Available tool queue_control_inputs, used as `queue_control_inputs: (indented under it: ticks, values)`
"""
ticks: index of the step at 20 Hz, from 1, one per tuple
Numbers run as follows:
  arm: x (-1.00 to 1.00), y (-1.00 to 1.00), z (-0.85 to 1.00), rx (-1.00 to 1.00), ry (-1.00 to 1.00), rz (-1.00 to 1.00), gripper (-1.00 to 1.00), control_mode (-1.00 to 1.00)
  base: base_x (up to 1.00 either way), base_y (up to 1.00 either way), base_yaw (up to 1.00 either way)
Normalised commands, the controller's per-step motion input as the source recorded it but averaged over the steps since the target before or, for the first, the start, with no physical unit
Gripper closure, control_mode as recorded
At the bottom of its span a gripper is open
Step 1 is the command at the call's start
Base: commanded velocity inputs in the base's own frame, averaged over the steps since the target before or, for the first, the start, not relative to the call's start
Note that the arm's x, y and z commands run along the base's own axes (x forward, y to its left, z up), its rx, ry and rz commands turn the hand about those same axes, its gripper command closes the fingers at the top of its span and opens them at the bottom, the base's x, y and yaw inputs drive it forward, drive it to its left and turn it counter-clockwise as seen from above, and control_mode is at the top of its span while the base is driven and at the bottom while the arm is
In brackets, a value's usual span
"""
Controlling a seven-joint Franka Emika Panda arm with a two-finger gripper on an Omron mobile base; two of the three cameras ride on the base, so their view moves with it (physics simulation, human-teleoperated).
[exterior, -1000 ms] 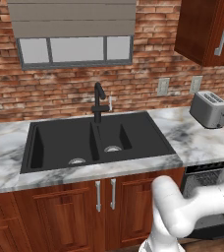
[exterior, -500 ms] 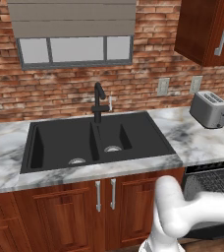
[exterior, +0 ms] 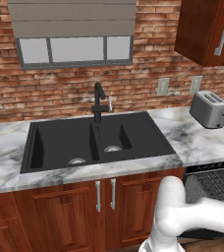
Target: Pick up the cup and bowl from the counter, place them in the dishwasher, and close the dishwasher door.
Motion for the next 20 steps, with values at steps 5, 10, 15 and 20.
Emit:
queue_control_inputs:
  ticks: [5, 10, 15, 20]
  values:
    - [-0.67, 0.26, -0.28, 0.00, 0.00, 0.00, 1.00, -1.00, 0.00, 0.00, 0.00]
    - [-0.55, 0.26, -0.10, 0.00, 0.00, 0.00, 1.00, -1.00, 0.00, 0.00, 0.00]
    - [-0.41, 0.39, -0.08, 0.00, 0.00, 0.00, 1.00, -1.00, 0.00, 0.00, 0.00]
    - [-0.27, 0.51, -0.19, 0.00, 0.00, 0.00, 1.00, -1.00, 0.00, 0.00, 0.00]
